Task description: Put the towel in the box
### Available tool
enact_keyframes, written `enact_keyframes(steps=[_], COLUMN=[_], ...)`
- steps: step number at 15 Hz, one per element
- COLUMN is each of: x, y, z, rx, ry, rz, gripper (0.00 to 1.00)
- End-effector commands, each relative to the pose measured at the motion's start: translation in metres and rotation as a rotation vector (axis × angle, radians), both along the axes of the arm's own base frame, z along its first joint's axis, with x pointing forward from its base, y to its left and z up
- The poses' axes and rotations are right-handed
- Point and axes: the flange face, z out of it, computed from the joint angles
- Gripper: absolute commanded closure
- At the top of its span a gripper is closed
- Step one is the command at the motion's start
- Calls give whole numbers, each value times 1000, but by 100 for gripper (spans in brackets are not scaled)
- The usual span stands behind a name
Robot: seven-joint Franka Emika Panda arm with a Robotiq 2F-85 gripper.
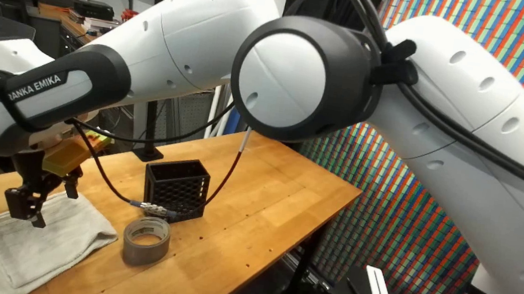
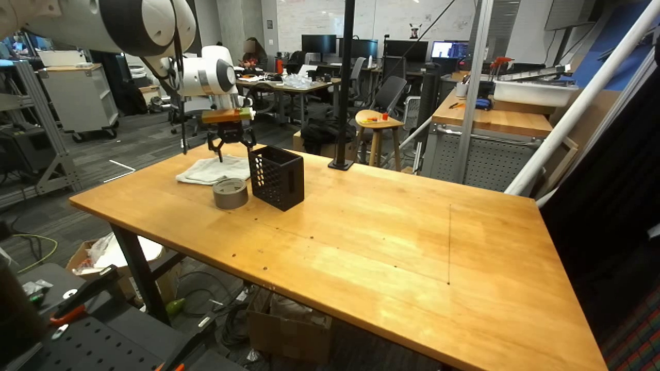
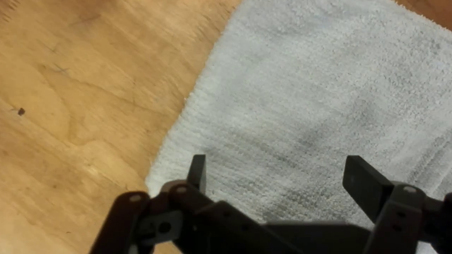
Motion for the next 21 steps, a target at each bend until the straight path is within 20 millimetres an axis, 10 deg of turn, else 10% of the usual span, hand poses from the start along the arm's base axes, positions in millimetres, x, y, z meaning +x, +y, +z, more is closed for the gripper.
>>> enact_keyframes(steps=[1, 7, 8, 18, 21], x=[5, 2, 2, 1, 1], y=[9, 15, 16, 12, 11], z=[-23, -44, -44, -17, 2], rx=[6, 4, 4, -43, -53], ry=[46, 95, 97, 141, 149], rz=[23, 33, 33, 54, 50], gripper=[0, 0, 25, 95, 100])
